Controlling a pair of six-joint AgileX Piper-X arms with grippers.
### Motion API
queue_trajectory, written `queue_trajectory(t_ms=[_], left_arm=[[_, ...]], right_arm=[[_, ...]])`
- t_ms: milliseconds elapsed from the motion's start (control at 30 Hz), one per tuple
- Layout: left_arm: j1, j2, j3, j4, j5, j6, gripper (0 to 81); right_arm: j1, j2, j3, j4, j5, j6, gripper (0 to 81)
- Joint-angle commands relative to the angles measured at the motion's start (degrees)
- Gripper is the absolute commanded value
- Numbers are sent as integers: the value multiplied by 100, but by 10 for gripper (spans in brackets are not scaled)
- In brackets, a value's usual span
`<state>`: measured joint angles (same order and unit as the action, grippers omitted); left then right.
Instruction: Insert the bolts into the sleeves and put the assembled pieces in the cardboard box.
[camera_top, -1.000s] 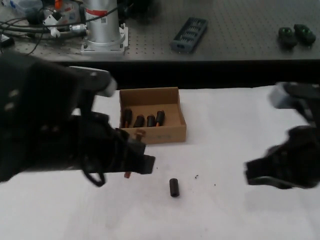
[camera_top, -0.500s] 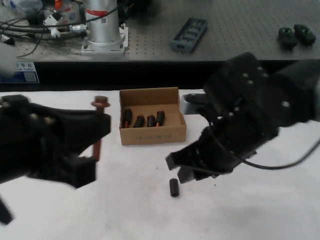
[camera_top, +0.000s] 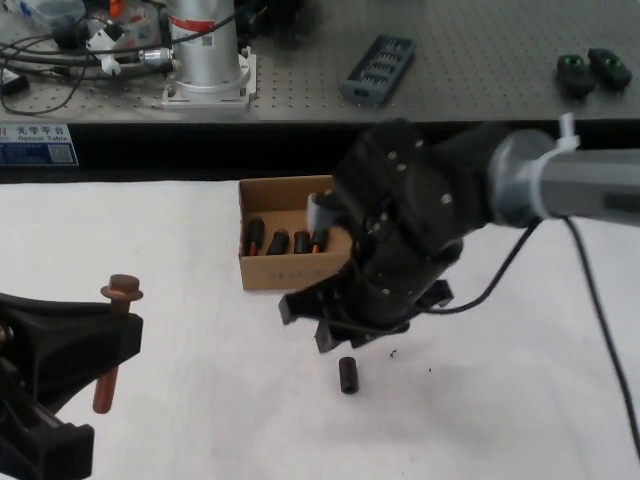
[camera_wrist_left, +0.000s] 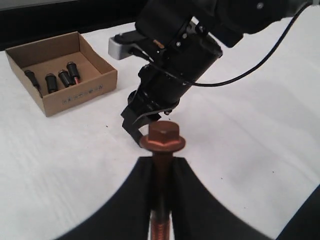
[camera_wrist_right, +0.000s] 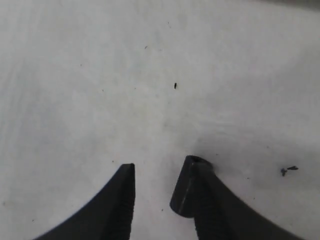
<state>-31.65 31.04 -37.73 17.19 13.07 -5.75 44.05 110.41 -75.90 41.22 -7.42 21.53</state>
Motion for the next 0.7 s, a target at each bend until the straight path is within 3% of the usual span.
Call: queue_trajectory(t_ms=[0, 433, 500, 667], left_arm=[[13, -46, -37, -8, 3, 100, 6], [13, -46, -37, -8, 3, 97, 6], [13, -46, -37, -8, 3, 97, 6], [13, -46, -37, -8, 3, 97, 6]], right_arm=[[10, 211, -68, 160, 139, 81, 288], [10, 557, -68, 166, 391, 208, 274], [10, 566, -68, 219, 391, 236, 230], [10, 566, -68, 239, 369, 198, 17]])
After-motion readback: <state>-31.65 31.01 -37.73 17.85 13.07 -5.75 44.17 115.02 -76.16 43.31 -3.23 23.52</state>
